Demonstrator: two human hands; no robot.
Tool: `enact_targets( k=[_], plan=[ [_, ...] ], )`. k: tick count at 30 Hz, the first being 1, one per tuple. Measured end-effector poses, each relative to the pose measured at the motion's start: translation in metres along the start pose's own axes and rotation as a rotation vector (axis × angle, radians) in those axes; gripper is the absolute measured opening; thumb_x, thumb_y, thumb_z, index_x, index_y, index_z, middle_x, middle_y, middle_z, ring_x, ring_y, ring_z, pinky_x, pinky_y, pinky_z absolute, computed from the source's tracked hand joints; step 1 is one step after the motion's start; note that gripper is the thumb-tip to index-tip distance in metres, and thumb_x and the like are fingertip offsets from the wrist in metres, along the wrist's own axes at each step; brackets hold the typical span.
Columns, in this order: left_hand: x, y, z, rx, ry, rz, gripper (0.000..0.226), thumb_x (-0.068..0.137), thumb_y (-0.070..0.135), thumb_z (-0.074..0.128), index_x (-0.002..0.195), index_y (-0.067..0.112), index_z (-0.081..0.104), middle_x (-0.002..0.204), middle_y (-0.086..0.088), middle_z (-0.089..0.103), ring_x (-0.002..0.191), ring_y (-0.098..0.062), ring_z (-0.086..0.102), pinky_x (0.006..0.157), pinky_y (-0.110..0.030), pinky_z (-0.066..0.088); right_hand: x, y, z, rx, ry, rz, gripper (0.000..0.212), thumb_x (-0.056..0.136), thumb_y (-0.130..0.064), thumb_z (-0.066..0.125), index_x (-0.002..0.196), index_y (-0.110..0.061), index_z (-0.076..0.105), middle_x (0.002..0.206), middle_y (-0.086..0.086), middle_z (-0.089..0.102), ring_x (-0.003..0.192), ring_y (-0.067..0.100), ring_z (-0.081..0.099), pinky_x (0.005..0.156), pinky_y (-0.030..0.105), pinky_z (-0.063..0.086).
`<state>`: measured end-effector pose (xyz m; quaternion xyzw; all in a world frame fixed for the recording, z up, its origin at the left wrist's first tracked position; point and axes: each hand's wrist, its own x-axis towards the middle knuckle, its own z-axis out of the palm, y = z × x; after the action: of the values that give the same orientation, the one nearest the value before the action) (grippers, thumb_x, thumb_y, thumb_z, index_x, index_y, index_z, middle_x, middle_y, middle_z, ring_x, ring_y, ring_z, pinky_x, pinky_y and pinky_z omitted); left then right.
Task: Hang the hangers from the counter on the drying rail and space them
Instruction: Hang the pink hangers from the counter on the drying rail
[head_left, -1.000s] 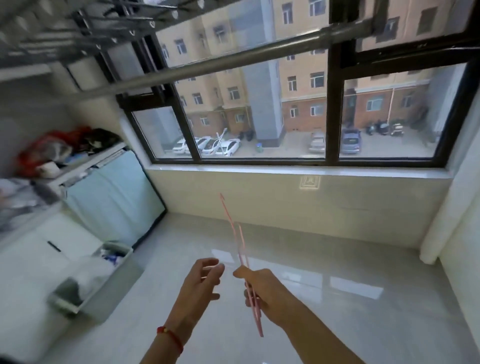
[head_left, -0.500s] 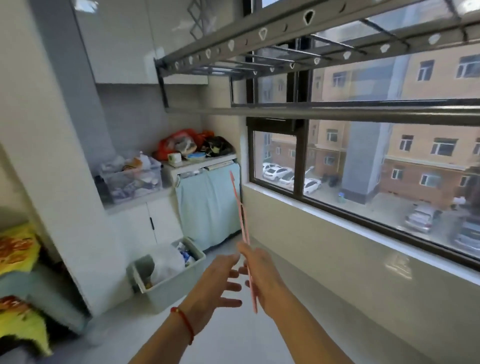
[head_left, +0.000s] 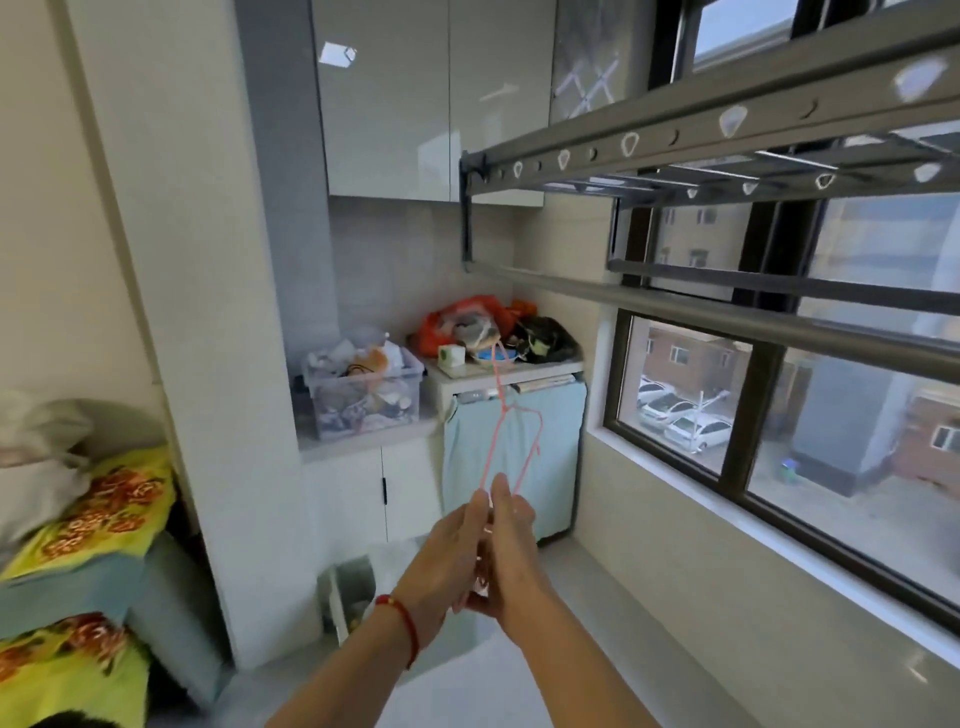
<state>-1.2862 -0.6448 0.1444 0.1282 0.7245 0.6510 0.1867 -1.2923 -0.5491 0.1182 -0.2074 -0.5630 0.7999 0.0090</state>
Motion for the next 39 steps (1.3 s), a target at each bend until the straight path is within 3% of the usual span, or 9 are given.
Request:
enact_targets(
  k=[2,4,6,9,18,21,26,32,39],
  plan=[
    [0.037,0.004,-0.031,-0.048,-0.001,0.0,0.058,0.103,0.062,0.033,0.119,0.019,0.068,0.092,-0.013,0.076,0.075,-0.025,0.072,0.067,-0.045,0.063,0.019,-0.016,0.013,-0.041,0.044,-0.076,0.056,0.094,-0.069,0.04,0.131,-0.027,0.045,0.117,0.016,0.065,0.091,0.03,0.07,0.065,0.039,0.059],
    [0.078,0.01,-0.071,-0.102,-0.025,-0.017,0.057,0.103,0.058,0.037,0.119,0.012,0.066,0.085,-0.021,0.069,0.07,-0.03,0.068,0.061,-0.042,0.058,0.048,-0.027,0.019,-0.153,0.107,-0.18,0.046,0.102,-0.052,0.037,0.139,-0.025,0.041,0.135,0.008,0.053,0.111,0.027,0.061,0.088,0.042,0.055],
    [0.122,0.019,-0.113,-0.069,-0.068,-0.001,0.055,0.103,0.057,0.039,0.119,0.011,0.066,0.086,-0.024,0.067,0.072,-0.033,0.066,0.059,-0.038,0.054,0.076,-0.04,0.028,-0.255,0.122,-0.265,0.03,0.102,-0.045,0.04,0.127,-0.031,0.05,0.128,0.002,0.054,0.119,0.024,0.055,0.103,0.044,0.048],
    [0.191,0.036,-0.166,-0.028,-0.166,0.054,0.052,0.104,0.055,0.04,0.115,0.013,0.068,0.088,-0.025,0.068,0.075,-0.035,0.066,0.056,-0.037,0.054,0.121,-0.053,0.051,-0.284,0.155,-0.345,0.014,0.1,-0.035,0.051,0.107,-0.031,0.063,0.114,0.0,0.061,0.114,0.02,0.06,0.099,0.045,0.054],
    [0.348,0.109,-0.26,0.16,-0.402,0.179,0.044,0.107,0.045,0.039,0.111,0.014,0.07,0.091,-0.024,0.065,0.078,-0.034,0.063,0.055,-0.04,0.057,0.228,-0.089,0.129,-0.24,0.429,-0.497,0.022,0.094,-0.01,0.056,0.099,-0.023,0.072,0.103,0.003,0.068,0.098,0.017,0.065,0.074,0.031,0.058],
    [0.379,0.121,-0.273,0.149,-0.434,0.196,0.044,0.107,0.046,0.04,0.106,0.015,0.072,0.091,-0.025,0.065,0.073,-0.033,0.063,0.054,-0.04,0.057,0.249,-0.091,0.134,-0.263,0.471,-0.49,0.024,0.092,-0.011,0.056,0.095,-0.027,0.074,0.096,0.001,0.067,0.074,0.011,0.063,0.068,0.029,0.053],
    [0.412,0.125,-0.271,0.147,-0.468,0.175,0.044,0.104,0.049,0.043,0.1,0.018,0.074,0.087,-0.023,0.066,0.072,-0.031,0.062,0.053,-0.037,0.055,0.273,-0.102,0.135,-0.33,0.551,-0.503,0.023,0.093,-0.012,0.056,0.097,-0.027,0.073,0.106,-0.002,0.071,0.089,0.019,0.069,0.081,0.039,0.061],
    [0.439,0.111,-0.267,0.175,-0.528,0.158,0.043,0.106,0.046,0.04,0.107,0.018,0.072,0.085,-0.021,0.066,0.074,-0.03,0.064,0.057,-0.041,0.059,0.281,-0.096,0.132,-0.385,0.579,-0.474,0.027,0.09,-0.006,0.055,0.098,-0.025,0.072,0.099,0.004,0.07,0.071,0.01,0.061,0.069,0.034,0.059],
    [0.457,0.102,-0.267,0.22,-0.537,0.143,0.035,0.104,0.048,0.043,0.109,0.032,0.073,0.099,-0.023,0.073,0.08,-0.03,0.069,0.066,-0.048,0.062,0.291,-0.089,0.123,-0.449,0.628,-0.446,0.029,0.089,-0.008,0.056,0.1,-0.03,0.071,0.102,-0.002,0.068,0.084,0.019,0.066,0.081,0.041,0.06]
  ],
)
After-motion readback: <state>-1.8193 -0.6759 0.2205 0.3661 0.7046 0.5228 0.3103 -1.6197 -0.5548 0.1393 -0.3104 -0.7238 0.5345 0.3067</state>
